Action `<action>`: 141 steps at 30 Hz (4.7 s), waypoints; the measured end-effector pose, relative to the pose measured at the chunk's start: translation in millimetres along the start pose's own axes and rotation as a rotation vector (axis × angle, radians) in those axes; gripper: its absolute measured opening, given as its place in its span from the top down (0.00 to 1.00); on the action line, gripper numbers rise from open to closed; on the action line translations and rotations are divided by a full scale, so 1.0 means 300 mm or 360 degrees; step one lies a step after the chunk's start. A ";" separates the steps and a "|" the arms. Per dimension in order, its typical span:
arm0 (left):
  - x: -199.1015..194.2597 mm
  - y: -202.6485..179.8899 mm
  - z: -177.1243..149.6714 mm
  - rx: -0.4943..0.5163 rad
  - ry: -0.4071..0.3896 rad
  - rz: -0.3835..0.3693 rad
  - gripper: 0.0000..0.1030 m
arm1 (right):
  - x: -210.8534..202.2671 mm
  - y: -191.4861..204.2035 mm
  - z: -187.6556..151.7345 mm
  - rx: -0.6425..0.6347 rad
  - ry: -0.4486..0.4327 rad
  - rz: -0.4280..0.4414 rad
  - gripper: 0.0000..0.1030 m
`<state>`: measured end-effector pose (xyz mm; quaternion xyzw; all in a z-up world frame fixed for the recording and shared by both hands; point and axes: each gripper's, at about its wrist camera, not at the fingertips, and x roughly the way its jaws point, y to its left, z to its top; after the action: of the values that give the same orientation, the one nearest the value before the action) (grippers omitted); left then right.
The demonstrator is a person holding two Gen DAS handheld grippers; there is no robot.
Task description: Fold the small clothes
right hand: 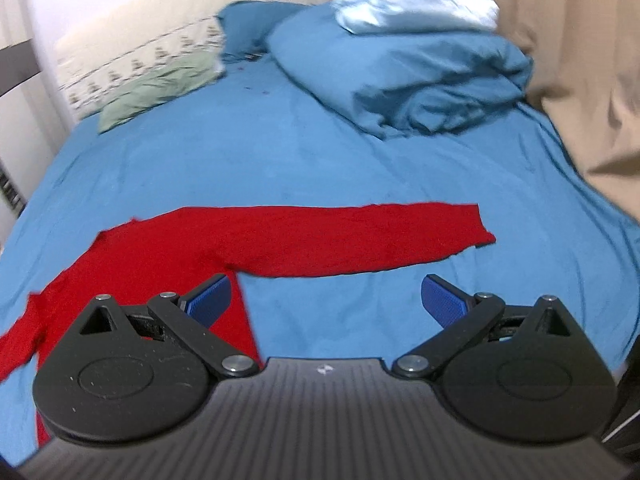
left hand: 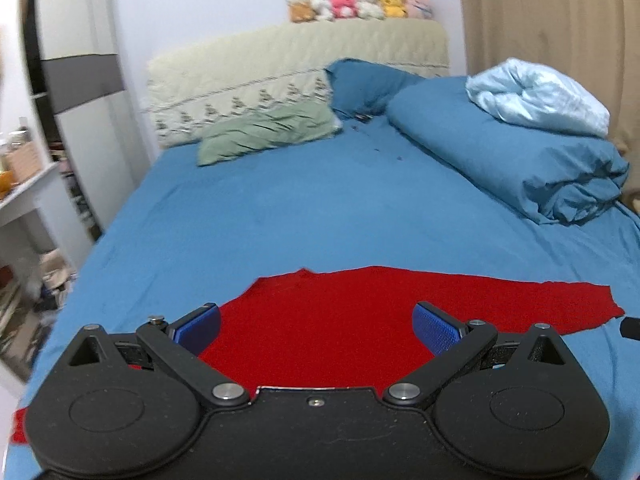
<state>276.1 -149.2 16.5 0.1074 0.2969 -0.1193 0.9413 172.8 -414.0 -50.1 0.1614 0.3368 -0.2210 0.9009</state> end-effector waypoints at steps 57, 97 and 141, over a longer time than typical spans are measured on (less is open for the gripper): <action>0.671 0.523 -0.336 -0.0372 0.0249 0.0152 0.00 | 0.832 0.971 -0.102 -0.0480 0.0145 0.1197 0.81; 0.846 0.517 -0.432 -0.0696 0.0162 -0.0307 0.37 | 0.743 0.411 -0.251 -0.0304 -0.0021 0.0320 0.09; 0.637 0.747 -0.617 -0.0804 -0.0017 0.0132 0.95 | 0.842 0.595 -0.282 -0.1090 -0.0243 0.0223 0.46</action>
<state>394.0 83.3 -214.0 -0.1197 0.3078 -0.0031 0.9439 388.6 -298.1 -257.0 -0.1443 0.3112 -0.0444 0.9383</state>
